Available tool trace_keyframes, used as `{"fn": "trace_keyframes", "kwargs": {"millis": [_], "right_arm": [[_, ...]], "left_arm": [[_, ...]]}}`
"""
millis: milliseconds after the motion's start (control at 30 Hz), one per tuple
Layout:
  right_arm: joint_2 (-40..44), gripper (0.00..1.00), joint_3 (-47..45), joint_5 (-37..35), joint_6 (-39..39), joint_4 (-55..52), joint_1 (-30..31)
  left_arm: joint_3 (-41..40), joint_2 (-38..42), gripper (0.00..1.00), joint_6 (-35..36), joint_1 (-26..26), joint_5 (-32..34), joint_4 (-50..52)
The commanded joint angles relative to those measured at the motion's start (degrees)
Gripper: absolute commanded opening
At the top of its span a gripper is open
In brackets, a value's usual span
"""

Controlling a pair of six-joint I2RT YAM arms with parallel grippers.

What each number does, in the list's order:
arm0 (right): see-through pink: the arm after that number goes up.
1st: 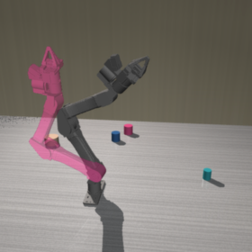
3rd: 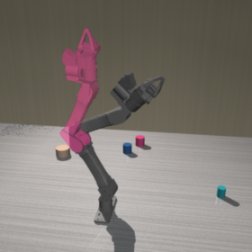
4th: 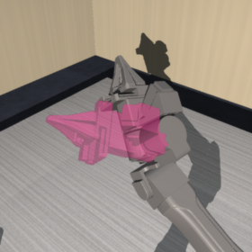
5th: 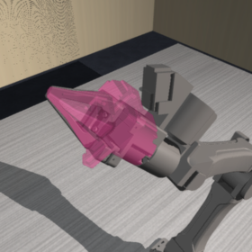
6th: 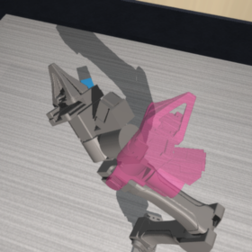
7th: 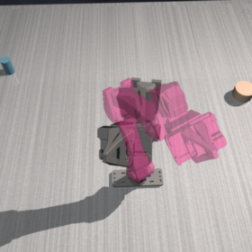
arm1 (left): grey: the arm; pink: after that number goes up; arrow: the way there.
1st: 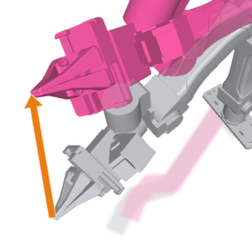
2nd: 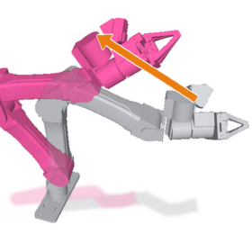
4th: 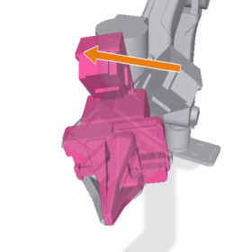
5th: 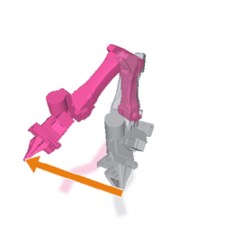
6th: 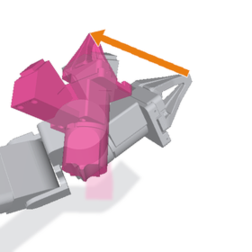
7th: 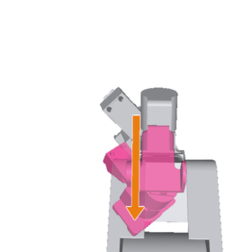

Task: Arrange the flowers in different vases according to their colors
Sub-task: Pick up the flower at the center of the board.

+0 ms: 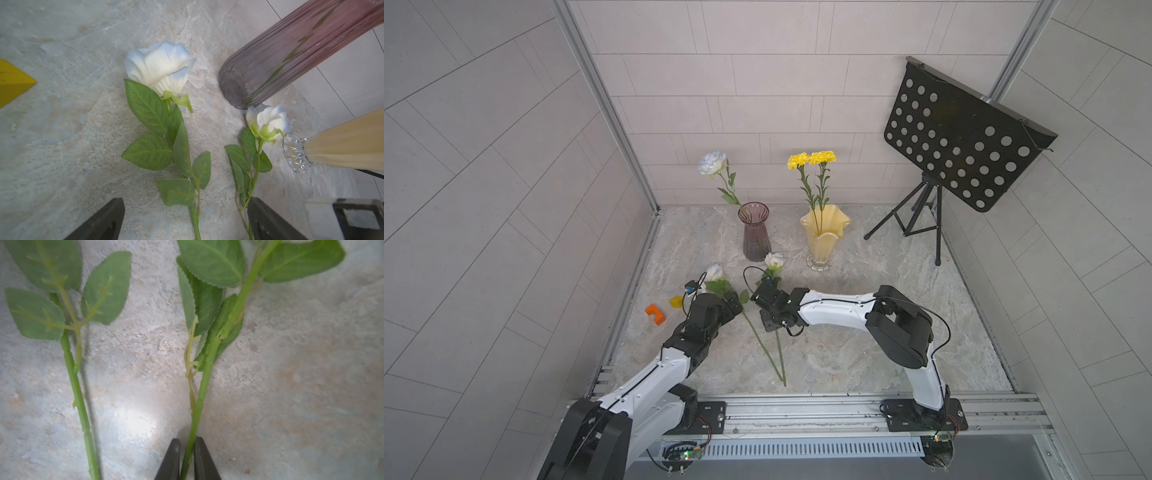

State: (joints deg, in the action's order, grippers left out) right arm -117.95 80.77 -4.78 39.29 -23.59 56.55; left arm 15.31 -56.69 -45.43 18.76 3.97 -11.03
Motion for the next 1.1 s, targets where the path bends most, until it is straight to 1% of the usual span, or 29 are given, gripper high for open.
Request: {"fn": "trace_keyframes", "kwargs": {"millis": [0,33,133,200,500,700,900,1067], "right_arm": [[-0.8,0.19,-1.1,-0.2,0.5,-2.9,-0.1],[-0.9,0.18,-1.1,-0.1,0.4,-2.9,-0.1],[-0.4,0.05,-1.4,-0.4,0.3,-3.1,-0.2],[0.4,0.00,-1.7,-0.6,0.2,-3.3,-0.2],[5.7,0.00,-3.0,-1.1,-0.8,-3.9,-0.2],[11.2,0.00,-4.6,-1.8,-3.0,-3.6,-0.2],[16.6,0.00,-6.0,-4.3,-3.9,-3.7,-0.2],[21.5,0.00,-6.3,-7.8,-4.8,-4.2,-0.2]], "left_arm": [[1.2,-0.3,1.00,1.3,-0.1,-1.9,-1.2],[1.2,0.0,1.00,1.3,-0.1,-1.7,-1.1],[1.2,0.9,1.00,1.2,-0.1,-0.9,-1.0],[1.1,1.7,1.00,1.1,-0.1,-0.3,-0.9],[-0.7,7.7,1.00,0.1,-0.1,5.1,1.7],[-2.2,11.1,1.00,-2.8,-0.1,10.5,3.4],[-1.4,8.8,1.00,-4.1,-0.1,10.8,3.7],[0.6,5.0,1.00,-3.8,-0.1,8.3,3.9]]}}
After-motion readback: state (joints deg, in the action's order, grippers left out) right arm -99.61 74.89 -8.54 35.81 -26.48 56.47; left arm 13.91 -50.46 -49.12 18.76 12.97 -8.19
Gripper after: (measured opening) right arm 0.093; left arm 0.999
